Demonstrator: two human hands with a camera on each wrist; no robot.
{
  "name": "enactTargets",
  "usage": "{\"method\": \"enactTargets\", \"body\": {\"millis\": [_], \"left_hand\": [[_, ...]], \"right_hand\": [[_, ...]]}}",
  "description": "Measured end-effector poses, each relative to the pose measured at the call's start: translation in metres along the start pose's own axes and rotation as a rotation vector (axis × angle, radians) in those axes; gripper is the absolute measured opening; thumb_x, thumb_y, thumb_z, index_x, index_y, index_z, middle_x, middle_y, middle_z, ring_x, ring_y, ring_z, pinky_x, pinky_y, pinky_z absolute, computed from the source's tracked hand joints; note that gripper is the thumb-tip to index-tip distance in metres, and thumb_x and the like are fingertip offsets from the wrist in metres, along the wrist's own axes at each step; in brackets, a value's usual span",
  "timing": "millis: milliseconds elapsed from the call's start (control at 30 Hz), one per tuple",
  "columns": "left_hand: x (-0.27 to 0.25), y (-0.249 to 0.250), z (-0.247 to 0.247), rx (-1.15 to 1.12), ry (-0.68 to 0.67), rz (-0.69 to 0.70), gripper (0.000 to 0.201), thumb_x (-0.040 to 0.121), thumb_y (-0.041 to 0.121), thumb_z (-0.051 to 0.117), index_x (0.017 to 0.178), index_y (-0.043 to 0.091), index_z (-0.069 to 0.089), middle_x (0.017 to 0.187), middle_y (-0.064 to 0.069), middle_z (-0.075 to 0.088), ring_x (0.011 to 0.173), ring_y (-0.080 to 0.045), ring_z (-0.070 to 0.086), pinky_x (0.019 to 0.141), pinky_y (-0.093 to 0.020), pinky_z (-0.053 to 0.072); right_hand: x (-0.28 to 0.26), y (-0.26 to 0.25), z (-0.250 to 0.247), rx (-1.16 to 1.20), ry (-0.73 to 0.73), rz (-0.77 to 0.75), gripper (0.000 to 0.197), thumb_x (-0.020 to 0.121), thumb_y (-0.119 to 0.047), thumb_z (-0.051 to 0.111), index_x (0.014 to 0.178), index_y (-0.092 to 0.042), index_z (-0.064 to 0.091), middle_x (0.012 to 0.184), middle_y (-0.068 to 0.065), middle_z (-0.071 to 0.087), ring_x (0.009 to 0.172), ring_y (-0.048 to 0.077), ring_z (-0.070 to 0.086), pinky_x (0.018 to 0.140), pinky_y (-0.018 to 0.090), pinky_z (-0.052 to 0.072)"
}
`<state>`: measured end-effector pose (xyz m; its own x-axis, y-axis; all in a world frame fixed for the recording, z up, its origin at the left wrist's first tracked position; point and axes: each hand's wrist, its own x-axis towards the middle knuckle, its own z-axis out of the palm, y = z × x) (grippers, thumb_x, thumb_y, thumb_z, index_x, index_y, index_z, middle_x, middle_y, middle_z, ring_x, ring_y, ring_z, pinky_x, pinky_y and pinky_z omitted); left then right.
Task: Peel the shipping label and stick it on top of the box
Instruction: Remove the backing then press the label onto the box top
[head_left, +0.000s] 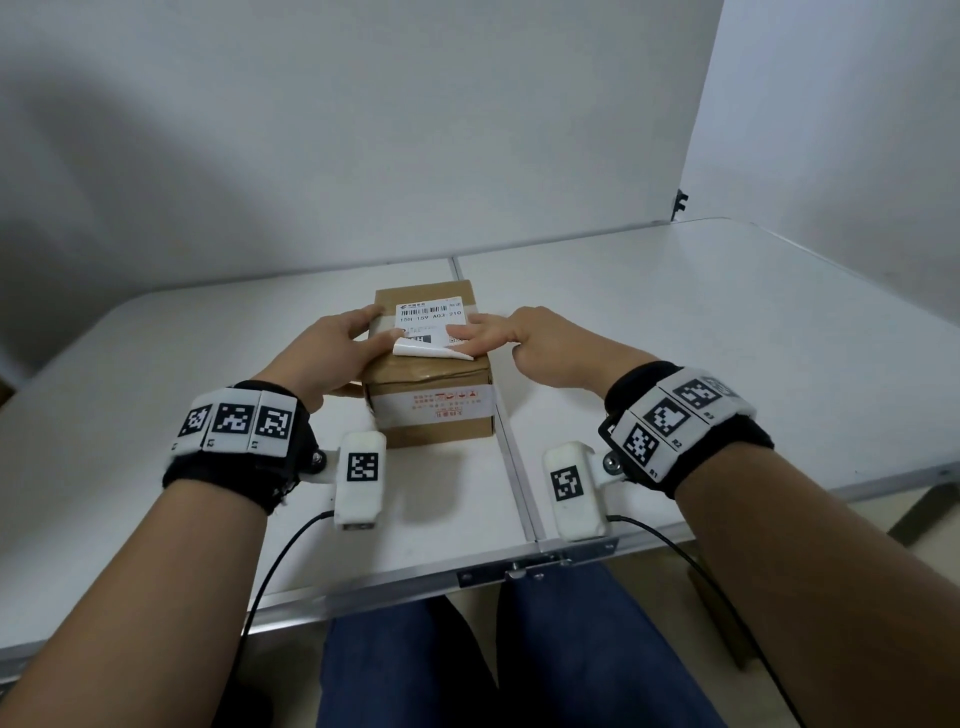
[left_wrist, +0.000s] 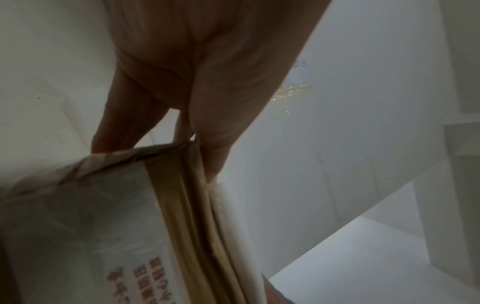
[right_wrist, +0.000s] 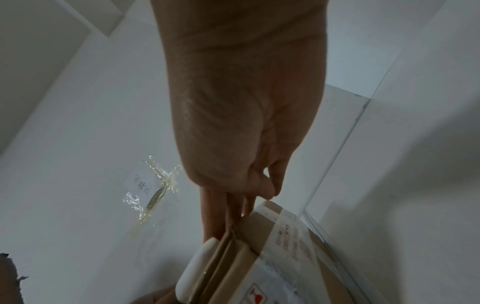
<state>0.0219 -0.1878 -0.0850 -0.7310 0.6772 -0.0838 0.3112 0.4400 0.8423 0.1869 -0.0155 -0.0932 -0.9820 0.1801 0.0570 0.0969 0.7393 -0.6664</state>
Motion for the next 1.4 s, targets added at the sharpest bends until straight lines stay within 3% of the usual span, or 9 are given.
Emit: {"method": "enactTargets", "body": {"millis": [200, 333, 467, 600, 800, 933, 1133, 1300, 1400], "left_hand": [[0.000, 0.000, 0.001, 0.022, 0.002, -0.009, 0.057, 0.091, 0.040, 0.060, 0.145, 0.033, 0.040, 0.139, 0.008, 0.051, 0.106, -0.018, 0.063, 0.076, -0.037, 0.060], [0.006, 0.002, 0.007, 0.014, 0.060, -0.013, 0.057, 0.091, 0.039, 0.061, 0.144, 0.030, 0.042, 0.141, 0.003, 0.050, 0.105, -0.021, 0.063, 0.072, -0.037, 0.060], [0.012, 0.010, 0.023, 0.068, 0.159, 0.025, 0.054, 0.093, 0.037, 0.057, 0.142, 0.018, 0.044, 0.135, -0.007, 0.050, 0.103, -0.027, 0.060, 0.070, -0.041, 0.060], [0.020, 0.013, 0.029, 0.045, 0.160, 0.045, 0.042, 0.094, 0.034, 0.053, 0.132, 0.017, 0.048, 0.128, -0.010, 0.052, 0.101, -0.031, 0.061, 0.068, -0.046, 0.061], [0.019, 0.010, 0.025, -0.122, 0.061, -0.029, 0.020, 0.095, 0.027, 0.053, 0.114, 0.034, 0.051, 0.121, -0.006, 0.054, 0.098, -0.028, 0.062, 0.056, -0.030, 0.061], [0.022, 0.009, 0.026, -0.128, 0.064, -0.045, 0.045, 0.095, 0.028, 0.054, 0.139, 0.028, 0.043, 0.121, -0.007, 0.052, 0.102, -0.029, 0.061, 0.060, -0.034, 0.062], [0.026, 0.007, 0.026, -0.109, 0.085, -0.043, 0.049, 0.097, 0.029, 0.052, 0.144, 0.024, 0.039, 0.122, -0.007, 0.050, 0.101, -0.030, 0.062, 0.062, -0.035, 0.062], [0.027, 0.003, 0.025, -0.148, 0.045, -0.035, 0.054, 0.096, 0.031, 0.054, 0.147, 0.026, 0.036, 0.133, -0.006, 0.051, 0.090, -0.021, 0.064, 0.059, -0.033, 0.062], [0.028, 0.004, 0.023, -0.141, 0.037, -0.041, 0.054, 0.095, 0.032, 0.055, 0.146, 0.026, 0.038, 0.133, -0.007, 0.052, 0.099, -0.028, 0.064, 0.064, -0.038, 0.062]], "right_hand": [[-0.004, -0.004, -0.003, -0.053, 0.021, 0.016, 0.078, 0.075, 0.022, 0.030, 0.118, -0.032, 0.067, 0.146, -0.005, 0.050, 0.143, 0.013, 0.033, 0.116, 0.032, 0.026], [0.002, -0.007, -0.005, -0.097, 0.089, 0.037, 0.064, 0.081, 0.016, 0.036, 0.113, -0.027, 0.072, 0.139, -0.006, 0.058, 0.136, 0.016, 0.043, 0.105, 0.023, 0.034], [0.009, -0.007, -0.013, -0.254, 0.077, 0.104, 0.059, 0.087, 0.004, 0.040, 0.132, -0.030, 0.058, 0.145, -0.001, 0.051, 0.129, 0.023, 0.047, 0.100, 0.029, 0.039], [0.013, -0.004, -0.013, -0.336, 0.030, 0.129, 0.069, 0.085, 0.007, 0.040, 0.147, -0.024, 0.039, 0.156, -0.002, 0.035, 0.139, 0.022, 0.037, 0.110, 0.031, 0.034], [0.016, 0.007, -0.011, -0.335, 0.017, 0.120, 0.078, 0.083, 0.012, 0.036, 0.151, -0.026, 0.030, 0.162, -0.007, 0.020, 0.147, 0.017, 0.023, 0.117, 0.029, 0.022], [0.005, 0.006, -0.009, -0.325, 0.032, 0.072, 0.080, 0.082, 0.017, 0.034, 0.151, -0.024, 0.029, 0.162, -0.003, 0.016, 0.150, 0.013, 0.013, 0.119, 0.027, 0.014], [-0.005, -0.009, -0.003, -0.603, -0.082, 0.075, 0.079, 0.087, 0.010, 0.040, 0.155, -0.017, 0.009, 0.164, 0.002, 0.002, 0.151, 0.015, 0.000, 0.120, 0.042, 0.014], [-0.008, -0.011, -0.008, -0.597, -0.053, 0.068, 0.073, 0.088, 0.008, 0.036, 0.153, -0.023, 0.021, 0.163, 0.000, 0.016, 0.149, 0.022, 0.015, 0.120, 0.041, 0.010], [0.005, -0.005, -0.011, -0.506, 0.016, 0.102, 0.062, 0.094, -0.016, 0.049, 0.151, -0.025, 0.026, 0.159, 0.000, 0.028, 0.142, 0.030, 0.027, 0.119, 0.040, 0.014]]}}
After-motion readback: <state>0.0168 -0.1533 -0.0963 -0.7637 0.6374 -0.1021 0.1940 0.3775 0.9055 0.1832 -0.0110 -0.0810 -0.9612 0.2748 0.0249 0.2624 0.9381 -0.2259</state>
